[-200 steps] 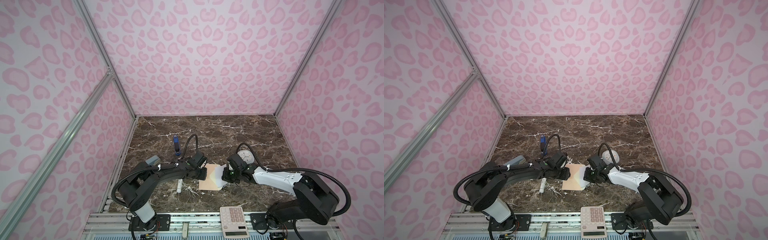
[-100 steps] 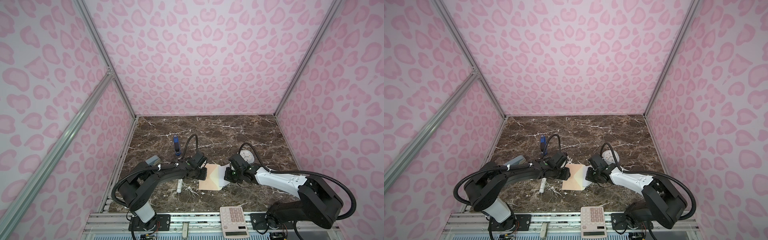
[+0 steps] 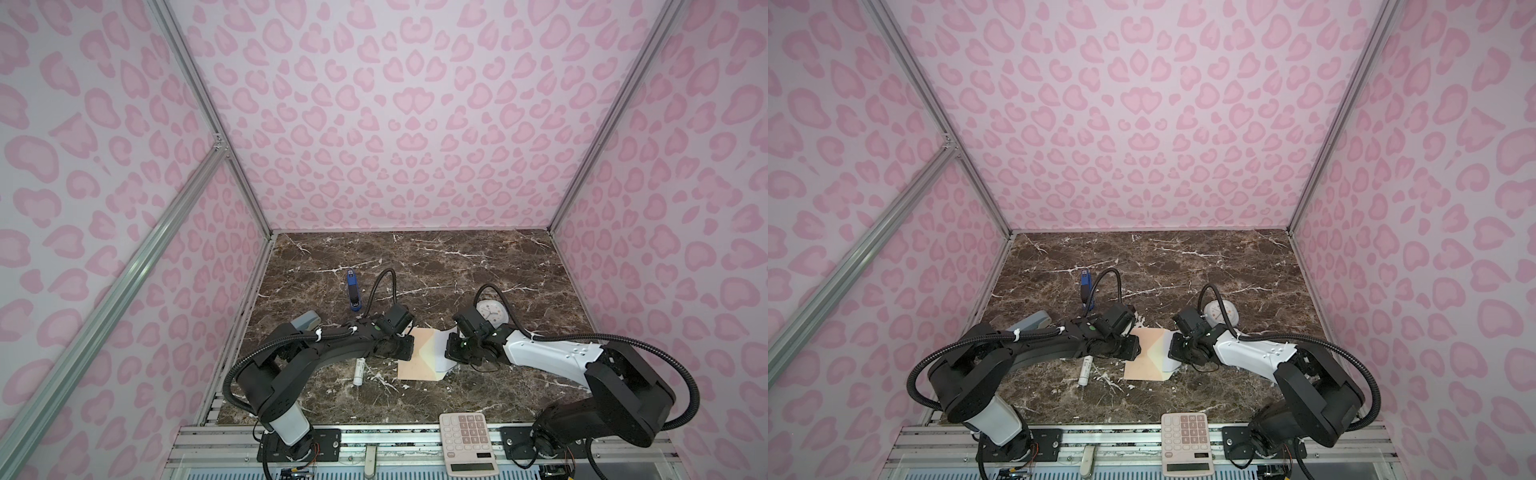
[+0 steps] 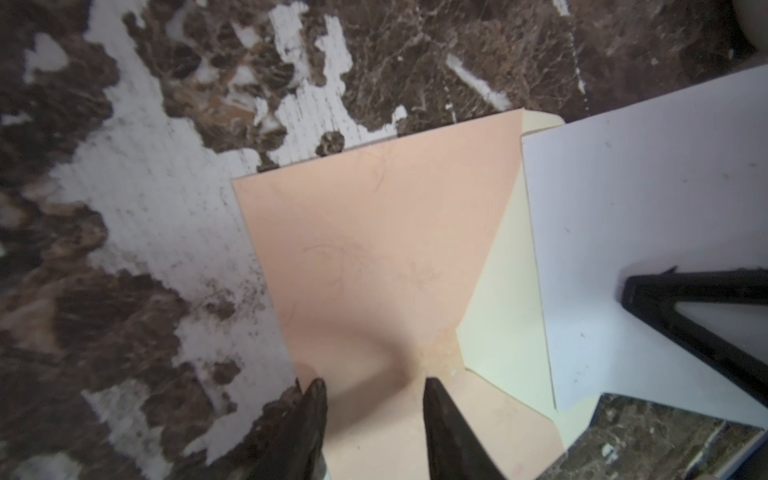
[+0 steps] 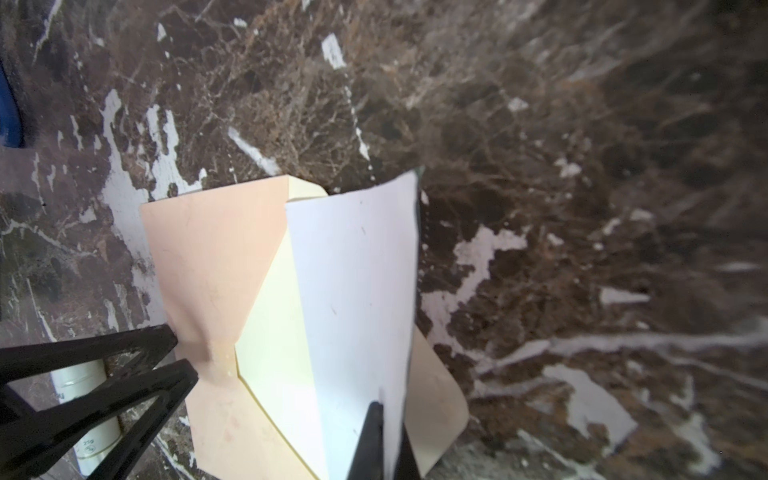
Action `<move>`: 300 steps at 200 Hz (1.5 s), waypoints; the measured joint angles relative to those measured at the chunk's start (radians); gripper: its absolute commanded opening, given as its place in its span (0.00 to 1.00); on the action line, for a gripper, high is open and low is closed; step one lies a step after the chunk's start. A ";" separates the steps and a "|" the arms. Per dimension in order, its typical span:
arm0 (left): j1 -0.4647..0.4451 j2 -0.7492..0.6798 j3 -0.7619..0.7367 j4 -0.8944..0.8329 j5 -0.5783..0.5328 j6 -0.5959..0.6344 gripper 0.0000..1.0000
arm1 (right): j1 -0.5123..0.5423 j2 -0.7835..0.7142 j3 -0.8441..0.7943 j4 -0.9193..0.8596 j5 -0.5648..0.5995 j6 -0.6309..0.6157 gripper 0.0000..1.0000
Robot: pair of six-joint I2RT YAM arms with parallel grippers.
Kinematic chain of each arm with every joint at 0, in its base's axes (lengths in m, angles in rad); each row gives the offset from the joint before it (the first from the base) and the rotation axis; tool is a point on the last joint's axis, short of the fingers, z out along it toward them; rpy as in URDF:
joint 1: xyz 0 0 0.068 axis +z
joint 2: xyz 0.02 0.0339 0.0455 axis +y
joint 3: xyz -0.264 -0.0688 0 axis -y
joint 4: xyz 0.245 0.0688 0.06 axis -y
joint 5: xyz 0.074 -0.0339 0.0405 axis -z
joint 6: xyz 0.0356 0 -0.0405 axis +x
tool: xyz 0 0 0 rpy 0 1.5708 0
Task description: Place the letter into the envelope and seal it
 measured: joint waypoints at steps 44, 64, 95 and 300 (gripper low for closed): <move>-0.002 -0.004 -0.001 -0.004 -0.003 0.000 0.42 | 0.002 0.013 0.005 -0.002 -0.001 0.000 0.00; -0.002 -0.008 -0.001 -0.013 -0.003 0.000 0.42 | 0.003 0.013 0.010 -0.002 -0.005 0.000 0.00; -0.004 -0.011 -0.002 -0.025 -0.004 0.000 0.42 | 0.003 0.001 0.013 -0.011 -0.012 0.000 0.00; -0.008 0.004 0.007 -0.010 -0.011 -0.005 0.41 | 0.089 -0.081 0.016 -0.038 0.071 -0.068 0.00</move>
